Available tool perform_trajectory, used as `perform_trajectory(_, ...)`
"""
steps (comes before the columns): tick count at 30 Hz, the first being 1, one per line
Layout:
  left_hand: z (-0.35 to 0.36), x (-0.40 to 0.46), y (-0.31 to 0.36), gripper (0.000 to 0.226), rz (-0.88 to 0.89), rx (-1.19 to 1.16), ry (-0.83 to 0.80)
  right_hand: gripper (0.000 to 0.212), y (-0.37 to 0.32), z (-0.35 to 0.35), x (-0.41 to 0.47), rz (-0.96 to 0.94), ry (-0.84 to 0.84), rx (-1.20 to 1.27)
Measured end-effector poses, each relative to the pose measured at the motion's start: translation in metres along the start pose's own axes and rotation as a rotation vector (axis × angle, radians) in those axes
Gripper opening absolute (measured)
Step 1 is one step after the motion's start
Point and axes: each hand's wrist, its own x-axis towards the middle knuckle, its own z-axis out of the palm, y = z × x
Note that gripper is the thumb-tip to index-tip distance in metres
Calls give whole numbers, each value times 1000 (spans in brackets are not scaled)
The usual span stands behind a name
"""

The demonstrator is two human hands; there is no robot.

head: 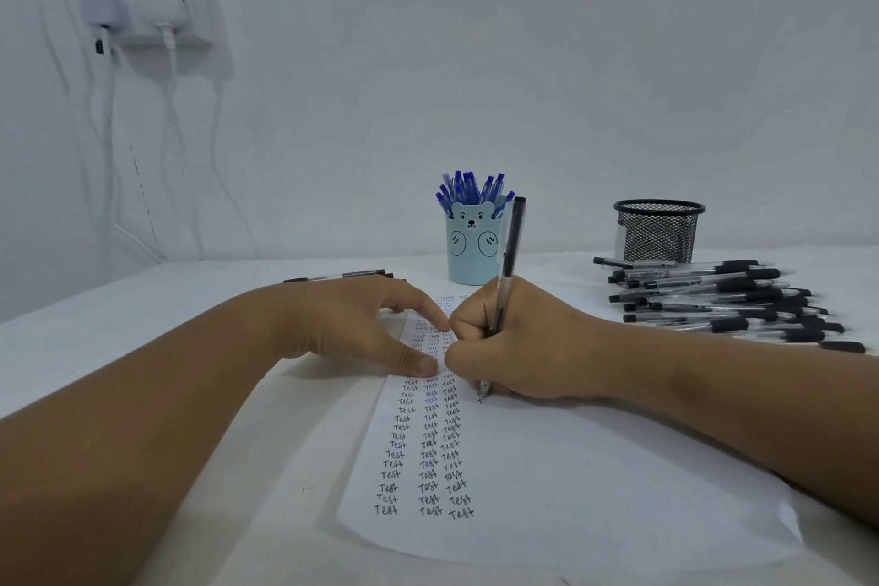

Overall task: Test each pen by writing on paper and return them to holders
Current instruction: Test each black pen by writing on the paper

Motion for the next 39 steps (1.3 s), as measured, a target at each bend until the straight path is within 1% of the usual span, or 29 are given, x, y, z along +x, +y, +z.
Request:
perform_trajectory(3, 0, 1, 0, 55, 8, 4, 3, 44, 1, -2, -1, 14, 1, 33)
perform_trajectory(6, 1, 1, 0, 55, 16, -6, 1, 39, 0, -2, -1, 30, -19, 34)
perform_trajectory(12, 0, 1, -2, 53, 6, -13, -6, 39, 0, -2, -1, 5, -28, -11)
perform_trajectory(20, 1, 0, 2, 60, -5, -6, -2, 40, -2, -2, -2, 2, -64, 2)
perform_trajectory(25, 0, 0, 0, 57, 1, -15, -9, 41, -1, -3, -1, 2, -54, -22)
perform_trajectory(30, 0, -2, 3, 61, -10, 4, -12, 39, 0, -4, -2, 4, -32, -11)
perform_trajectory(39, 1, -3, 6, 60, -7, 15, -6, 39, 0, -4, -1, 2, -53, -21)
